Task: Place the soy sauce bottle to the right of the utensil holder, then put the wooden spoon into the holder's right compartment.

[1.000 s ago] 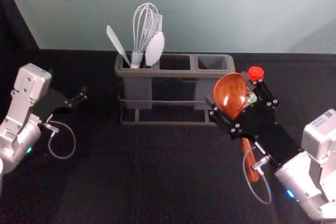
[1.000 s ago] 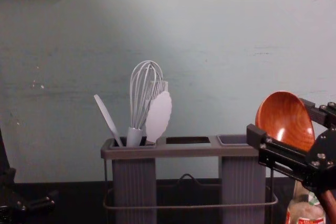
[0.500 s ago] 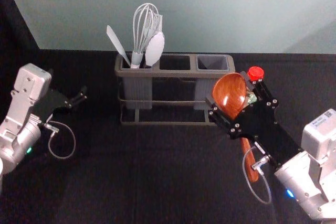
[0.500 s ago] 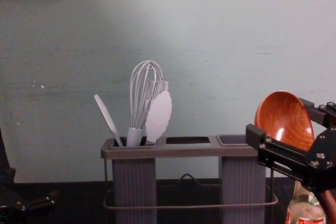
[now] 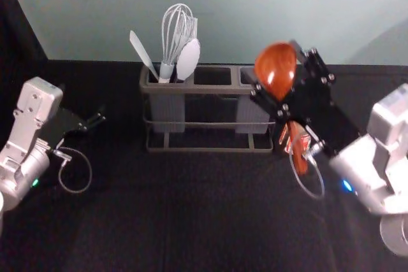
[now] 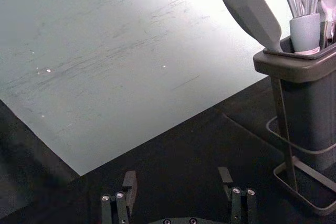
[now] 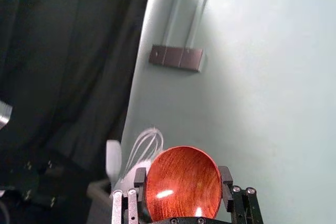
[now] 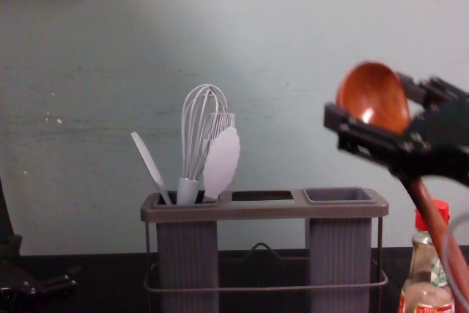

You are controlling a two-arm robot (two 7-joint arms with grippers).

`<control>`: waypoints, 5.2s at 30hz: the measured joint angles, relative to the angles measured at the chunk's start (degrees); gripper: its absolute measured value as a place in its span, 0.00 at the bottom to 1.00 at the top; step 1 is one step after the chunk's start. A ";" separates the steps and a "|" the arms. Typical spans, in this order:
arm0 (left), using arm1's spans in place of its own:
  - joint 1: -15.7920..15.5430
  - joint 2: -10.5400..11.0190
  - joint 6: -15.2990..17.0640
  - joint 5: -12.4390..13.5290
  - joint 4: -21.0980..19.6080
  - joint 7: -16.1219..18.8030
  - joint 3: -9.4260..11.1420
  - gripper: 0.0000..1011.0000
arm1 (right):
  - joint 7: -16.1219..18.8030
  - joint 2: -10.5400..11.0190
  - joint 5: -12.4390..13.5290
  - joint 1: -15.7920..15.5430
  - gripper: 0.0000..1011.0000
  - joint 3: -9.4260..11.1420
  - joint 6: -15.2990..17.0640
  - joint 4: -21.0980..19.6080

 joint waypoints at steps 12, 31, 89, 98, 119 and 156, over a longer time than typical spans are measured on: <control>0.00 0.00 0.00 0.00 0.00 0.00 0.00 1.00 | 2.06 -2.14 1.51 12.26 0.83 -3.50 -1.36 9.04; 0.00 0.00 0.00 0.00 0.00 0.00 0.00 1.00 | 0.83 -8.08 -0.01 28.15 0.83 -6.47 -7.19 27.19; 0.00 0.00 0.00 0.00 0.00 0.00 0.00 1.00 | 2.17 -10.99 1.85 25.97 0.99 -4.12 -13.79 37.84; 0.00 0.00 0.00 0.00 0.00 0.00 0.00 1.00 | 2.20 -10.66 2.25 24.78 0.99 -3.67 -13.03 35.69; 0.00 0.00 0.00 0.00 0.00 0.00 0.00 1.00 | -0.24 -4.32 3.89 20.13 0.99 4.57 -11.21 27.21; 0.00 0.00 0.00 0.00 0.00 0.00 0.00 1.00 | -8.97 -2.16 -8.38 14.03 0.99 8.22 8.27 29.06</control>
